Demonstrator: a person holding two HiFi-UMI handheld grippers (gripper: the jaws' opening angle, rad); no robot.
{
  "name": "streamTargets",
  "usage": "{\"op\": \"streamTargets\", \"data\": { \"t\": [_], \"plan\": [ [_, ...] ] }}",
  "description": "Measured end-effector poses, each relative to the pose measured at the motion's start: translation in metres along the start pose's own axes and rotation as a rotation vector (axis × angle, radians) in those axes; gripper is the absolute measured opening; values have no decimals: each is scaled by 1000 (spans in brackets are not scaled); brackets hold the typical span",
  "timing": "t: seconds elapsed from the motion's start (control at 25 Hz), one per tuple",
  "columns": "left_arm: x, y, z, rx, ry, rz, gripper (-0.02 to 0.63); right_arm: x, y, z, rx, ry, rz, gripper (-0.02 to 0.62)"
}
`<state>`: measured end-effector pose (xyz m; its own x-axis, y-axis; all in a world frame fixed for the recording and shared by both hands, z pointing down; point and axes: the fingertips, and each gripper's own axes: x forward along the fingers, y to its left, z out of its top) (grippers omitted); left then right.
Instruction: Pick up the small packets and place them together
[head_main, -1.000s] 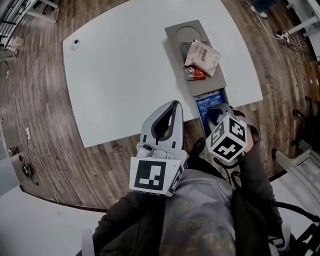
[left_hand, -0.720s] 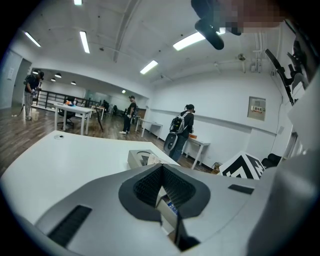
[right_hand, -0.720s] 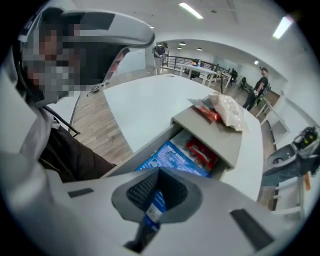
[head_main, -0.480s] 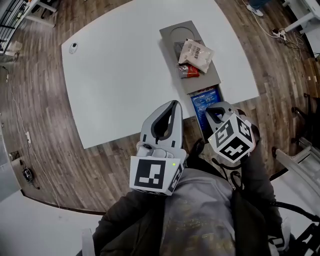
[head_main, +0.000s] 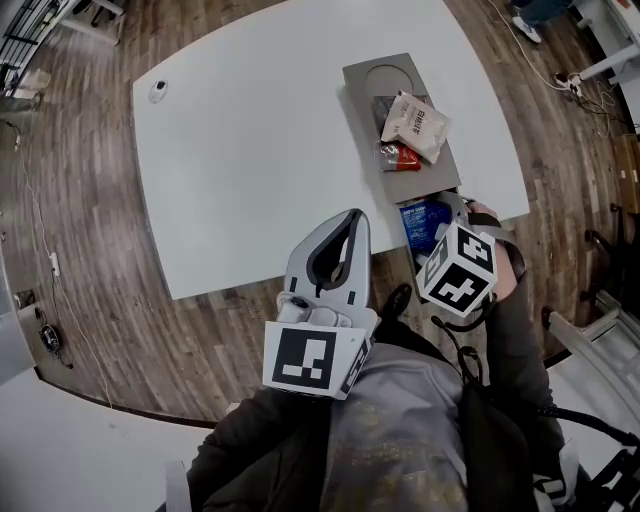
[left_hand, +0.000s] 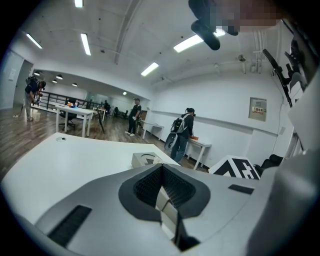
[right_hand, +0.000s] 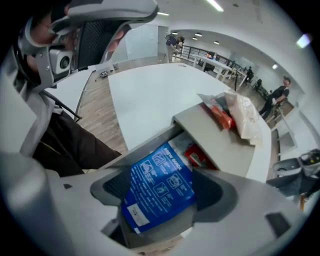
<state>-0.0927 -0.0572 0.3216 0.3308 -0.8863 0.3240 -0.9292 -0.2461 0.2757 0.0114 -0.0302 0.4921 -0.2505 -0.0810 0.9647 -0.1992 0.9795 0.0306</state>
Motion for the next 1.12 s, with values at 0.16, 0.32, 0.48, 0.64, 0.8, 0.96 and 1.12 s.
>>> {"op": "streamTargets", "data": {
  "t": [0.16, 0.32, 0.48, 0.64, 0.8, 0.96, 1.12],
  "plan": [
    [7, 13, -4, -25, 15, 5, 3, 1, -3, 0, 13, 14, 41, 368],
    [11, 20, -4, -34, 26, 7, 3, -3, -4, 11, 24, -35, 27, 131],
    [12, 20, -5, -34, 31, 3, 3, -4, -12, 18, 46, -64, -23, 31],
    [11, 19, -6, -28, 31, 1, 3, -7, -13, 16, 67, -80, -36, 12],
    [7, 15, -3, -19, 23, -6, 3, -19, -7, 18, 94, -121, -38, 11],
    [4, 5, 0, -8, 10, -25, 3, -33, -1, 19, 132, -178, -31, 11],
    [-2, -8, 6, 15, -11, -39, 3, -43, 10, 16, 153, -224, -19, 10]
  ]
}}
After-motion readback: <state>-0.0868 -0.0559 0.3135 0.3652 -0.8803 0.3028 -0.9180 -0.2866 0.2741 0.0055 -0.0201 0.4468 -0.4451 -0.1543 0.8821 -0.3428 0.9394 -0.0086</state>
